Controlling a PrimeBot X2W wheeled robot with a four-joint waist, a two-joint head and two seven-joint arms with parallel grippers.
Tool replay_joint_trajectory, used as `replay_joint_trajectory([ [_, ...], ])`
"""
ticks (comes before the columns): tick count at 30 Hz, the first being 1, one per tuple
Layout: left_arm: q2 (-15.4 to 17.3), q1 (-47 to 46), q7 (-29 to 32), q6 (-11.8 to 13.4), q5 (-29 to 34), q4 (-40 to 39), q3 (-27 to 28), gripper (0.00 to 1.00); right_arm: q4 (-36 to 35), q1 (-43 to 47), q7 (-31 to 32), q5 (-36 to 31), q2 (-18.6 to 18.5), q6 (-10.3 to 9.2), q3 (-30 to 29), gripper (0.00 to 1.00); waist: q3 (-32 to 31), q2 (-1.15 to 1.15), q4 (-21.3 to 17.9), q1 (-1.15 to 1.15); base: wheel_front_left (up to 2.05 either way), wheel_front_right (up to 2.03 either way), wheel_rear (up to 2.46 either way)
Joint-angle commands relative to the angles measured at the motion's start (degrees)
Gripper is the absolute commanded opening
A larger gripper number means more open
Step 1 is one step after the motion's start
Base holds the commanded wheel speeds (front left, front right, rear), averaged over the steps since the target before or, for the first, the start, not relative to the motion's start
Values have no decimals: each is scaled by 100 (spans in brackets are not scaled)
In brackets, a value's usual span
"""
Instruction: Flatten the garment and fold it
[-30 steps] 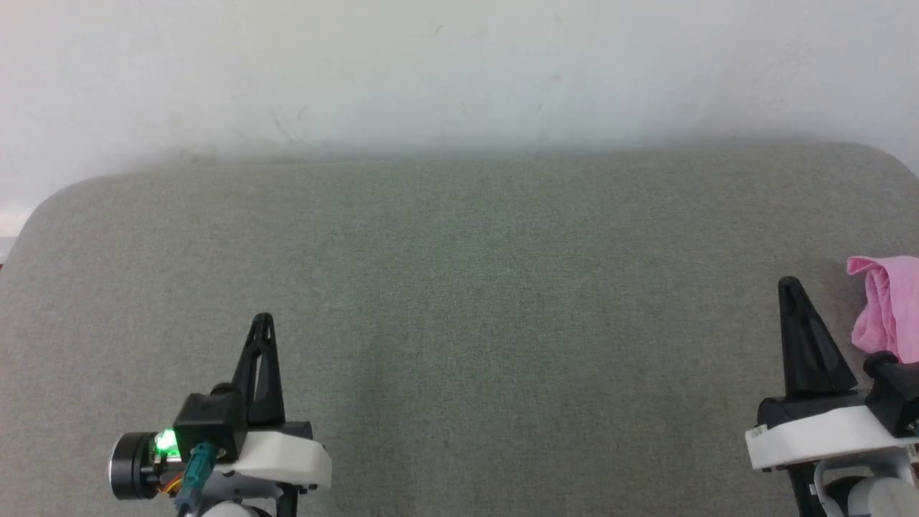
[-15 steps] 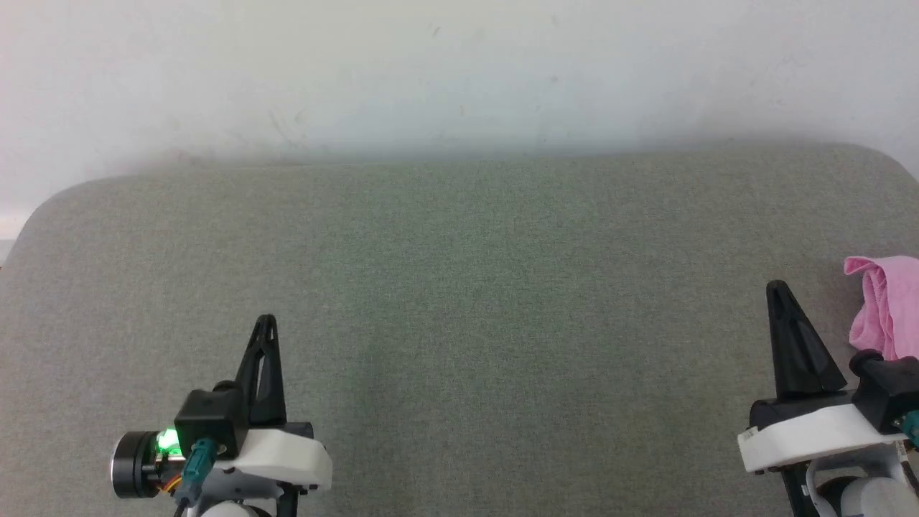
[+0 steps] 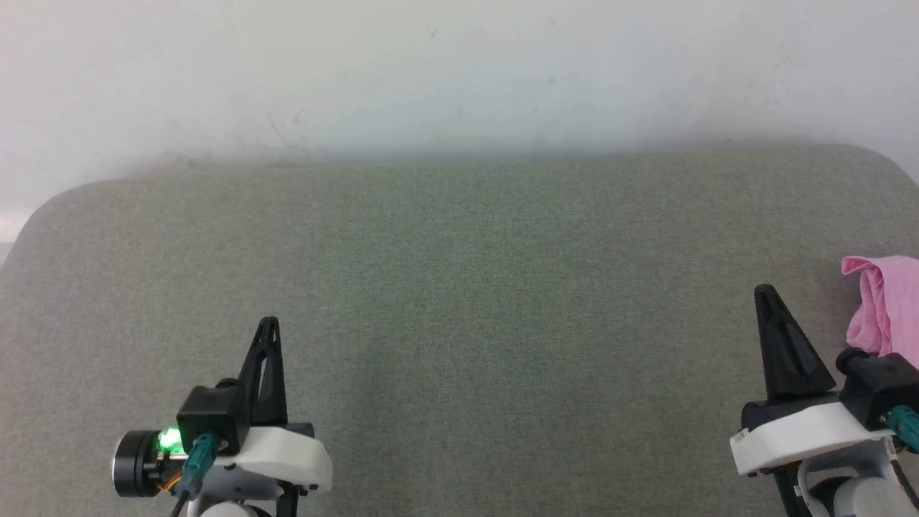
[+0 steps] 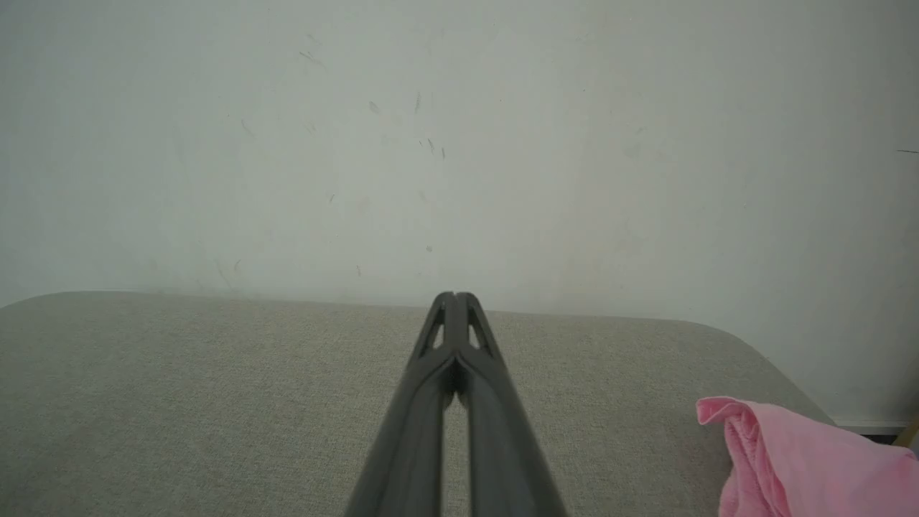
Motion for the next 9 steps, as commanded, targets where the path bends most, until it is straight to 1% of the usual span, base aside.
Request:
replay_joint_trajectory([
  [1,-30,-4,50,-41,47,-24,43,0,22,1,32,-68,16,-5,15,0,-2,0,-2,0,0,0,0],
  [9,-48,-5,144,-93,69,-31,71,0,29,1,125,-115,24,-6,53,0,-12,0,-13,0,0,0,0],
])
